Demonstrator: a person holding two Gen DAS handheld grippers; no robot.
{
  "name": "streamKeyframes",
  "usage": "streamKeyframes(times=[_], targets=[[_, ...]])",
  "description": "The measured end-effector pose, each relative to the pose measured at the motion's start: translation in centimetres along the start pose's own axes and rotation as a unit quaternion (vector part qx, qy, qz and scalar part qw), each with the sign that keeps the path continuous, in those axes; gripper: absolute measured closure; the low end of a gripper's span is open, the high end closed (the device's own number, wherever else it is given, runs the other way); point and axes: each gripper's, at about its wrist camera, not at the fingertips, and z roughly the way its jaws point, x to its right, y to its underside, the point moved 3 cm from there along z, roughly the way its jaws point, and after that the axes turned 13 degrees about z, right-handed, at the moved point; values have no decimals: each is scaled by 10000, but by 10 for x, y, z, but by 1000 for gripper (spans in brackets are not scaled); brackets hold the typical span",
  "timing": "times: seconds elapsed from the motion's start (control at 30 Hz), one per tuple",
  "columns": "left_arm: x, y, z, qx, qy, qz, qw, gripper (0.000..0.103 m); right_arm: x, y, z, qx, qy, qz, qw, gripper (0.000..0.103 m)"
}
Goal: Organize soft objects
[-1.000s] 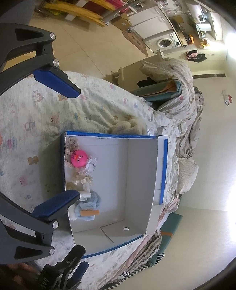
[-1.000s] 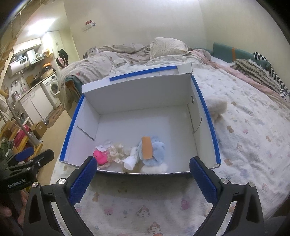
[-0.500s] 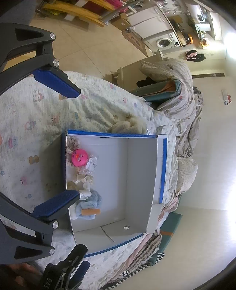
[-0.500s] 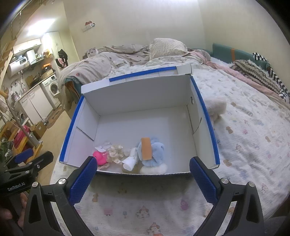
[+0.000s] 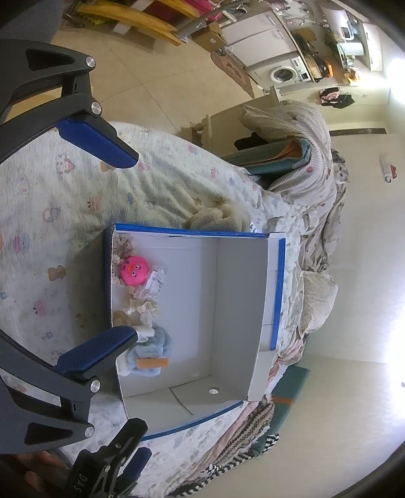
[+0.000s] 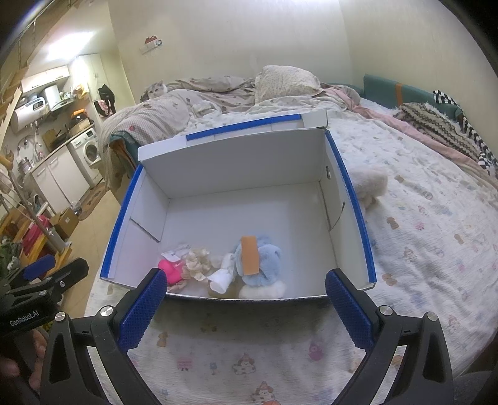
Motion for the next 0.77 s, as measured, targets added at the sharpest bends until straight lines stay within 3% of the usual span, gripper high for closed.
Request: streamKeyframes(times=[0.77], targets=[[3, 3, 3, -9, 107, -29, 9999, 2, 1, -2, -2, 9, -7, 7, 10000, 0]])
